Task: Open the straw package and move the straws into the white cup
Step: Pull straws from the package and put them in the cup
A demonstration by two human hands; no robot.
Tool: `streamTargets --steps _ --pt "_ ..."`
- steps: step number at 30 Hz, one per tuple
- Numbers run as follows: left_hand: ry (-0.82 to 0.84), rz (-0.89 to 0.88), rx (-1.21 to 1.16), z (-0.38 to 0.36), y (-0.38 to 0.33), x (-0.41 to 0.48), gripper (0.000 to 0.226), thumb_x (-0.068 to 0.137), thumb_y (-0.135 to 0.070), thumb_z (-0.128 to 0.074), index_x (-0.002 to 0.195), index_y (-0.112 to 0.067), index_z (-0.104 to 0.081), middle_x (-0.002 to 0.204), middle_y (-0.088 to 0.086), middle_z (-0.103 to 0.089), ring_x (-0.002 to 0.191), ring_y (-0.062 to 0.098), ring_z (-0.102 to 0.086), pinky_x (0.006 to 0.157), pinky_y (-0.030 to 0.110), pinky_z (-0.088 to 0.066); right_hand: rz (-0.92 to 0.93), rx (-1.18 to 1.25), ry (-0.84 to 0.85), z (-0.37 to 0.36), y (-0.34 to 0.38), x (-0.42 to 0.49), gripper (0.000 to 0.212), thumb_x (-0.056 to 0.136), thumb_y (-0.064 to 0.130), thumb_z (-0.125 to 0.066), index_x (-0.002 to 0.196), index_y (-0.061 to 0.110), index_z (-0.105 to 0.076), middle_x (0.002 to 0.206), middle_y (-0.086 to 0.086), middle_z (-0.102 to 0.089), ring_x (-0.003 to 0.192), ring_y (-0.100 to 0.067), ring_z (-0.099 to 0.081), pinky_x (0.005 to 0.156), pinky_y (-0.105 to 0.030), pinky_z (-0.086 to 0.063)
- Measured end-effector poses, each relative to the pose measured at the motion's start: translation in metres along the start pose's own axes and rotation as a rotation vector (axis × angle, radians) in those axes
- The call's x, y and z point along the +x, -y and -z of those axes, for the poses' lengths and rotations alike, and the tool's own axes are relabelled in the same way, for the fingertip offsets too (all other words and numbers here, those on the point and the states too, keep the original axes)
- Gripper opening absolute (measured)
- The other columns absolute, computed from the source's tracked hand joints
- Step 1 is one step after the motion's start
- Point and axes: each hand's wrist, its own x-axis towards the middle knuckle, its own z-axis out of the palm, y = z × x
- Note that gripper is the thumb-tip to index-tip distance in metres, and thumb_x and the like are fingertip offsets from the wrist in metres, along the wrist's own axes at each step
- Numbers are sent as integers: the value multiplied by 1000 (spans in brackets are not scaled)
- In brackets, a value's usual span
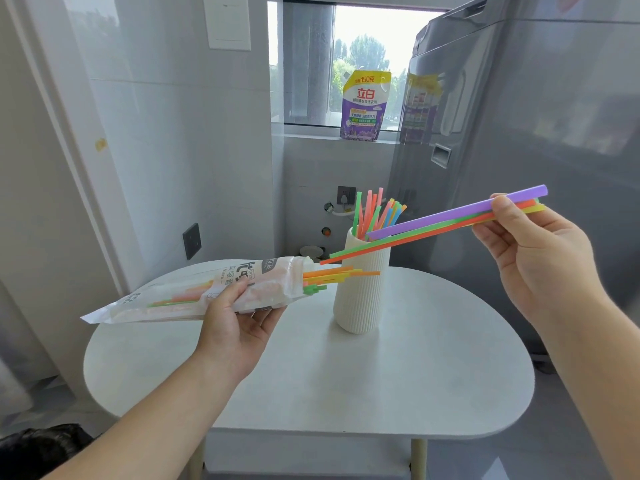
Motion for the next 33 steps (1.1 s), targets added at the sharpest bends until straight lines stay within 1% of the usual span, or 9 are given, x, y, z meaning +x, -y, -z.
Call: streamTargets --steps 4,7,9,14,17,23,27,30,33 --pt "-6 10 -2 -1 2 -1 44 96 -16 -62 139 -9 -57 106 12 -75 97 26 -75 69 39 -65 101 -18 -31 3 14 -5 9 94 14 -68 87 12 -73 79 7 -75 85 -12 -73 87 -25 -58" --pt "1 16 1 -3 5 -3 43 96 -15 -62 138 -10 -57 102 11 -76 89 25 -77 69 40 -65 223 -63 -46 2 24 -9 11 93 14 -70 83 17 -75 78 7 -75 84 -15 -72 87 -28 -58" --pt "4 17 3 -4 8 -4 43 96 -15 -62 139 -12 -56 101 11 -76 82 24 -78 69 41 -65 304 -122 -47 0 28 -12 10 93 15 -70 86 20 -75 76 10 -75 82 -14 -72 87 -28 -59" --pt "3 28 17 -4 10 -6 43 95 -15 -63 138 -13 -57 93 10 -79 79 23 -79 65 40 -65 438 -258 -40 -11 32 -17 11 93 17 -70 87 27 -74 72 16 -74 76 -11 -72 85 -28 -58" --pt "10 32 28 -4 10 -6 43 95 -15 -64 137 -13 -57 92 10 -80 79 23 -79 66 40 -65 474 -336 -17 -18 31 -16 12 91 20 -72 86 30 -75 74 15 -75 77 -14 -74 84 -29 -59" --pt "11 40 37 -3 8 -6 41 94 -15 -64 135 -14 -59 93 9 -80 78 23 -78 64 39 -65 506 -515 67 -36 27 -13 15 91 20 -72 85 34 -72 74 15 -75 79 -18 -75 79 -24 -58" --pt "10 39 39 -3 9 -5 40 95 -14 -64 135 -14 -59 90 9 -80 77 23 -78 64 40 -65 540 -581 68 -48 30 -4 8 91 24 -72 87 30 -72 82 12 -74 77 -15 -75 77 -27 -60" --pt "14 44 37 -3 9 -4 42 94 -14 -64 135 -14 -58 93 10 -80 79 24 -78 65 41 -65 557 -610 74 -54 37 3 4 92 23 -71 88 26 -72 81 12 -73 75 -14 -75 72 -21 -58" --pt "12 43 39 -3 8 -3 42 94 -14 -64 135 -15 -58 97 10 -79 80 24 -78 66 41 -65 534 -626 96 -56 42 8 12 92 21 -71 82 28 -70 80 12 -73 71 -8 -75 67 -15 -56"
